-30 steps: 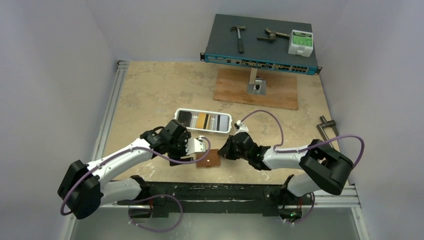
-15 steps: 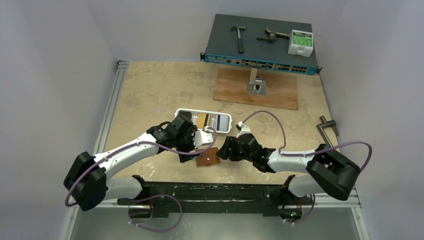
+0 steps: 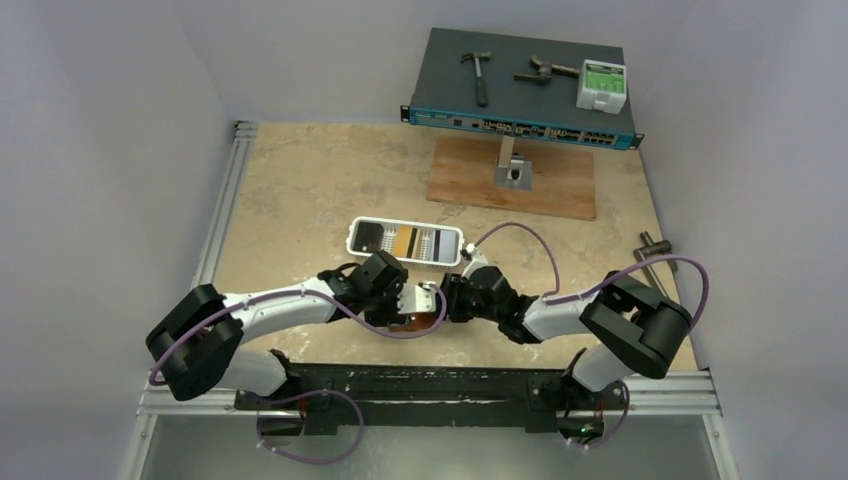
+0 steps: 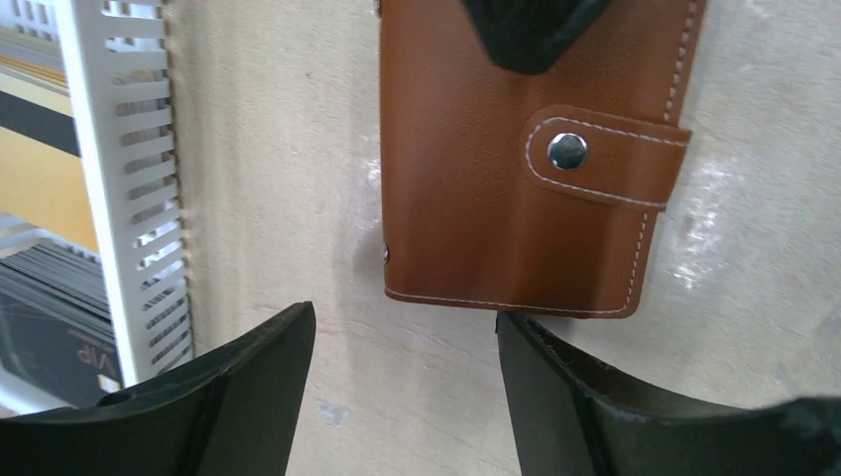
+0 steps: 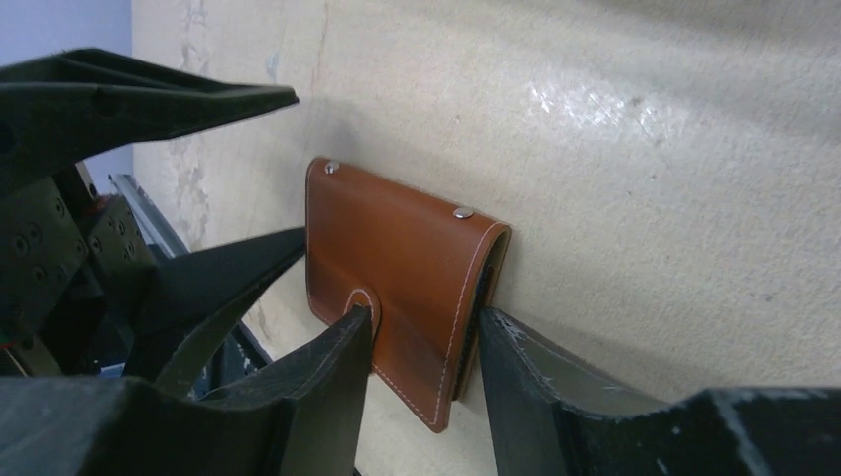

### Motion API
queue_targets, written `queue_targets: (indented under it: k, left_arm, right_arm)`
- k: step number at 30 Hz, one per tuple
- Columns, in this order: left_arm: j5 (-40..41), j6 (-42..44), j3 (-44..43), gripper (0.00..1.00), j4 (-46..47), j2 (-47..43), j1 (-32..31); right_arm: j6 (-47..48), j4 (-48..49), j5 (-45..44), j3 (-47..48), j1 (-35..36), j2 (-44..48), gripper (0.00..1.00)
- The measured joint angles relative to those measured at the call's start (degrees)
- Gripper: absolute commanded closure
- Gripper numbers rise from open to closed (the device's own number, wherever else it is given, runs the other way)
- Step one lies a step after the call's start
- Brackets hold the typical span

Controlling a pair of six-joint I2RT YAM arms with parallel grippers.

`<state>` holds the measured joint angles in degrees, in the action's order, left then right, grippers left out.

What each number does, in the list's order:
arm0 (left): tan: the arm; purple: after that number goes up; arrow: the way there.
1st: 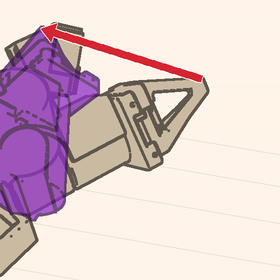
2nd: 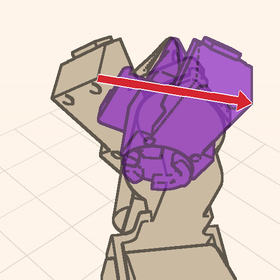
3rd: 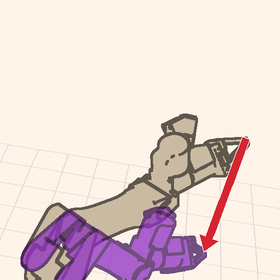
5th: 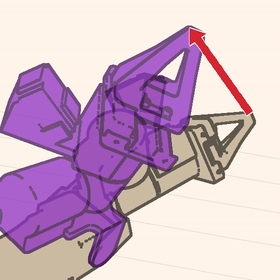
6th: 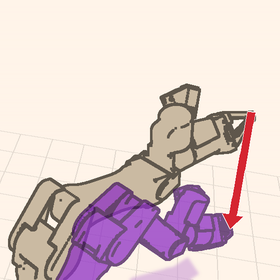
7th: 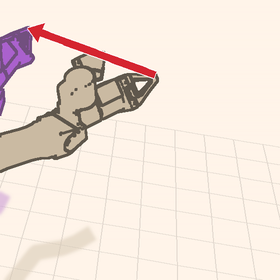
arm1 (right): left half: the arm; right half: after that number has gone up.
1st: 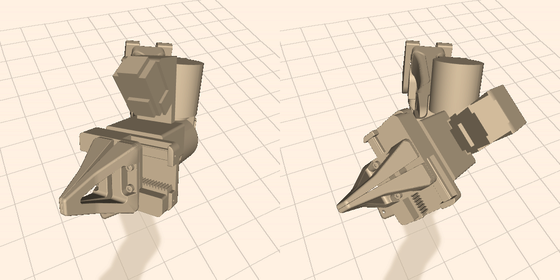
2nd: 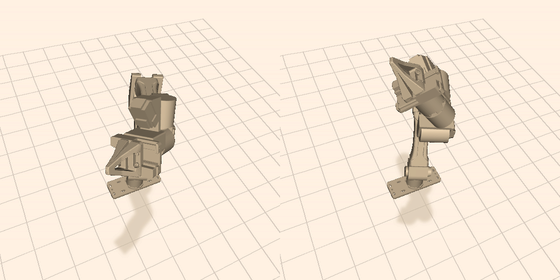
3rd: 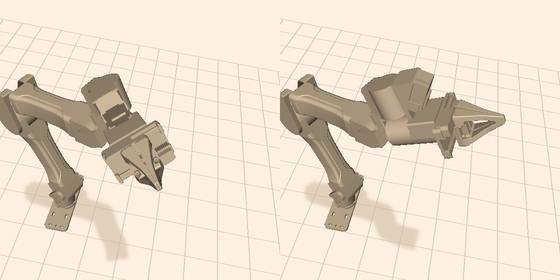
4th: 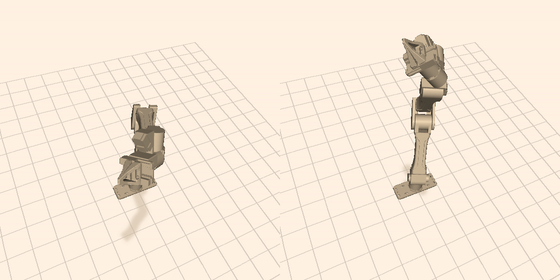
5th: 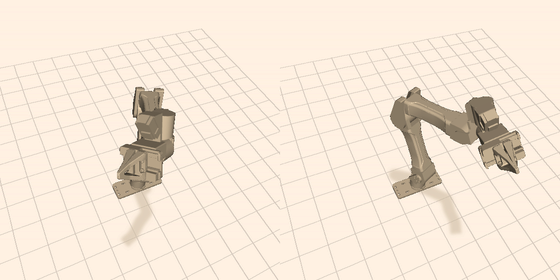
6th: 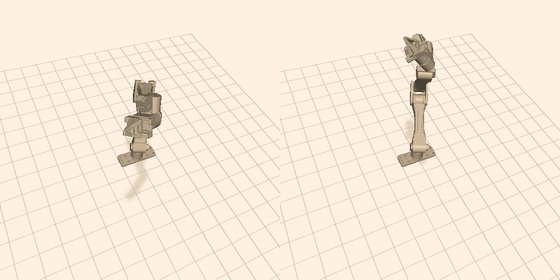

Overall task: Put the credit cards into the card holder
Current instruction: Pick up the card holder from the center of the board.

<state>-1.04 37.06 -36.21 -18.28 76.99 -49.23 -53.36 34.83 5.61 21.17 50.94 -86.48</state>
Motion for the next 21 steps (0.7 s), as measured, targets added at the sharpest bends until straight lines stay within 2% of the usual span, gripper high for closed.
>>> queue_targets:
  k: [4,6,10,15,18,21]
  left_arm:
    - [2.5,0.0,-0.6,0.40,2.1,1.7,-0.8]
    - [2.8,-0.4,-0.7,0.41,2.4,1.9,-0.9]
    - [3.4,-1.5,-0.7,0.38,1.7,1.6,-0.8]
    - [1.4,-3.3,-1.0,0.22,-2.2,-3.3,-0.8]
    - [-1.2,-3.9,-4.1,0.14,-7.5,-6.7,-0.1]
    - [-6.7,-3.9,-8.7,0.08,-13.8,-9.1,4.3]
  right_arm:
    - [-1.1,1.6,1.1,-1.4,-0.3,0.0,0.71]
    - [-1.6,1.7,1.6,-2.0,-0.4,0.4,0.83]
    - [-2.1,1.6,1.7,-2.2,-0.4,1.1,1.00]
    - [-2.1,1.0,1.7,-2.2,-0.4,5.2,1.00]
    - [-0.2,-2.1,1.5,-1.6,-0.4,9.3,1.00]
    - [5.9,-8.9,0.7,1.4,-0.3,13.5,1.00]
